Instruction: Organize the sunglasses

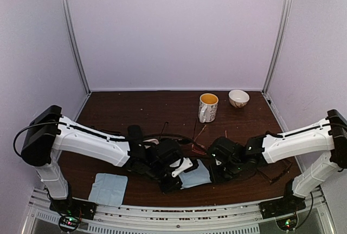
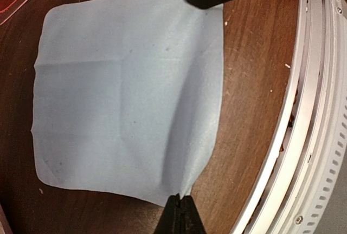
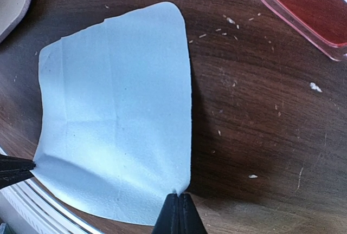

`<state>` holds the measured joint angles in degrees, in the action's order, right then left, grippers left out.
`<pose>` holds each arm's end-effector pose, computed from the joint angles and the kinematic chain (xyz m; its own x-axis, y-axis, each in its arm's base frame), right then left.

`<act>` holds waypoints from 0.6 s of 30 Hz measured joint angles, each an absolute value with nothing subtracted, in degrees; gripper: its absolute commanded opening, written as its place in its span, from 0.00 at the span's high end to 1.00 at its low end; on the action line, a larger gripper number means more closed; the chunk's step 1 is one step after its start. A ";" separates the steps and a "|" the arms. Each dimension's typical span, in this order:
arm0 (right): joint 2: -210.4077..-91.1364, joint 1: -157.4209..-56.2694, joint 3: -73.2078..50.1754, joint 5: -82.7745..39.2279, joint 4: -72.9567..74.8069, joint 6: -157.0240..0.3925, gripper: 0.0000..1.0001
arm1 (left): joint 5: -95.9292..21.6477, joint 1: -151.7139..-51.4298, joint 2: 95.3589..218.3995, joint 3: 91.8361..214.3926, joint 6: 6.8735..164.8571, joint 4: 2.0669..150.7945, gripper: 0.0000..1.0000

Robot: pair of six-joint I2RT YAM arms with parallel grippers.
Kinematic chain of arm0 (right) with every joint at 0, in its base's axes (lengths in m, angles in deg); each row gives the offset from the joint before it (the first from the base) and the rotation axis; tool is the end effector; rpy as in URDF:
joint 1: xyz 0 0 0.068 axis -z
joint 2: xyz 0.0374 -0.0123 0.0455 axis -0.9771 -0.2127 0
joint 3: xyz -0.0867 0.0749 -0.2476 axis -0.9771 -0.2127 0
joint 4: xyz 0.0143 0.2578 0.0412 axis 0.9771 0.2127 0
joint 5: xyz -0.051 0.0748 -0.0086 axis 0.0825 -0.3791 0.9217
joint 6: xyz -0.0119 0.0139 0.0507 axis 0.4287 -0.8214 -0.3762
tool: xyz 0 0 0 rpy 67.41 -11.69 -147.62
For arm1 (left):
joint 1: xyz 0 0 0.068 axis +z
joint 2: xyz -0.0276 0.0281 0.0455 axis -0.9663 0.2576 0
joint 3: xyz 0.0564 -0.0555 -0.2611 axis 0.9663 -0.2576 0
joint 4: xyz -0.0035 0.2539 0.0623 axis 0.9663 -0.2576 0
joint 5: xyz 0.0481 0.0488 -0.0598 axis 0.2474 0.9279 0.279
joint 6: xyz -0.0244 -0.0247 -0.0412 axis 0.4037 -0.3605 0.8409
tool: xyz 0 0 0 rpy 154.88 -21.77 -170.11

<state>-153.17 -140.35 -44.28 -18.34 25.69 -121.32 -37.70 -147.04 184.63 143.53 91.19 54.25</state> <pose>0.1170 0.2318 0.1618 -0.9581 -0.1933 -0.2116 -0.2595 0.8984 0.3544 0.1059 -0.3429 0.1617 -0.5381 0.7249 -0.4301 0.8428 0.4653 -0.2704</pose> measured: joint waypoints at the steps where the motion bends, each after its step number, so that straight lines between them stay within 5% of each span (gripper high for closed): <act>1: -153.17 -140.37 -44.28 -18.34 25.94 -121.35 1.00 | -37.70 -147.04 184.63 143.55 91.41 54.25 1.00; 18: -157.57 -140.37 -38.53 -15.80 32.54 -120.73 1.00 | -38.49 -146.12 185.06 145.24 94.16 53.38 1.00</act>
<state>-157.57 -140.37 -38.53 -15.80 32.54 -120.73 -38.49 -146.12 185.06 145.24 94.16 53.38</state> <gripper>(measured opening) 0.005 0.007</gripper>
